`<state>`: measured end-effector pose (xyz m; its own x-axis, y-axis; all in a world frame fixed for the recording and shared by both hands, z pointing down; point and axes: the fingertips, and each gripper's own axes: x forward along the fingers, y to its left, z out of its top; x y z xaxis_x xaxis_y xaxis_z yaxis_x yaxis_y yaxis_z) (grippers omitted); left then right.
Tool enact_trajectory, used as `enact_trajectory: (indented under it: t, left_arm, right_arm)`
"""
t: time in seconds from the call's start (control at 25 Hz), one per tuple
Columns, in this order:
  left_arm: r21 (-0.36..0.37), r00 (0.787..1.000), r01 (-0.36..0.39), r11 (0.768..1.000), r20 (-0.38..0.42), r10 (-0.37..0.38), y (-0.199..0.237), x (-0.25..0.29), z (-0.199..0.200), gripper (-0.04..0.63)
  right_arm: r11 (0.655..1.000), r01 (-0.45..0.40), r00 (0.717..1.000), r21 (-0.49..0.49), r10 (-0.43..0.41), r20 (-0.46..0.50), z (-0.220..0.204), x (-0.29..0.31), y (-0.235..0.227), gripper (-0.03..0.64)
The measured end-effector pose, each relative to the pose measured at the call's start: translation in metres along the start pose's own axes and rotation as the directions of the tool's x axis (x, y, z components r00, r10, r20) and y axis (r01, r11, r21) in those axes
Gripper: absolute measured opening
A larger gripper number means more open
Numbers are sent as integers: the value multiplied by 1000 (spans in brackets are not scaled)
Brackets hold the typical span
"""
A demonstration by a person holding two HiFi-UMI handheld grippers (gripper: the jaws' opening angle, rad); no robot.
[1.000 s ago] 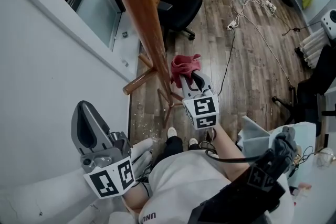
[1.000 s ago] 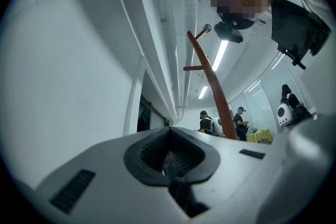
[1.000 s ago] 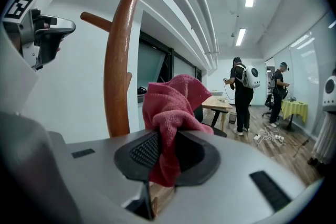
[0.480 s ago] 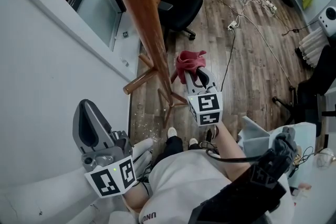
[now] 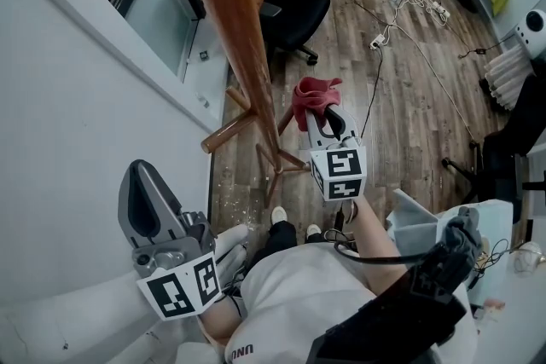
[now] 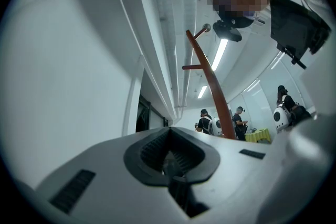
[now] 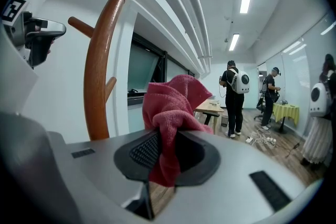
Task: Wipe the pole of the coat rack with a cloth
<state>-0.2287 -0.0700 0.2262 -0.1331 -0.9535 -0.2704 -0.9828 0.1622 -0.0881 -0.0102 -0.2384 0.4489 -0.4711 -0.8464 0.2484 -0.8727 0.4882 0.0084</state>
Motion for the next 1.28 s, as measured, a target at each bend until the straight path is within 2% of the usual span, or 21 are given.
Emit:
enact_trajectory:
  t: [0.32, 0.68, 0.92, 1.28]
  left_arm:
    - [-10, 1000, 8, 1000, 0, -8, -1, 3, -2, 15]
    - [-13, 1000, 16, 1000, 13, -16, -8, -2, 3, 15]
    - [-17, 1000, 19, 1000, 24, -19, -11, -9, 7, 15]
    - [-19, 999, 15, 1000, 52, -14, -14, -29, 21, 15]
  right_arm:
    - [999, 39, 999, -31, -38, 37, 14, -7, -9, 74]
    - [999, 41, 981, 0, -40, 190, 72, -42, -11, 74]
    - [1000, 4, 954, 17, -9, 298, 111, -69, 1, 74]
    - [996, -77, 914, -40, 87, 397, 145, -99, 37, 74]
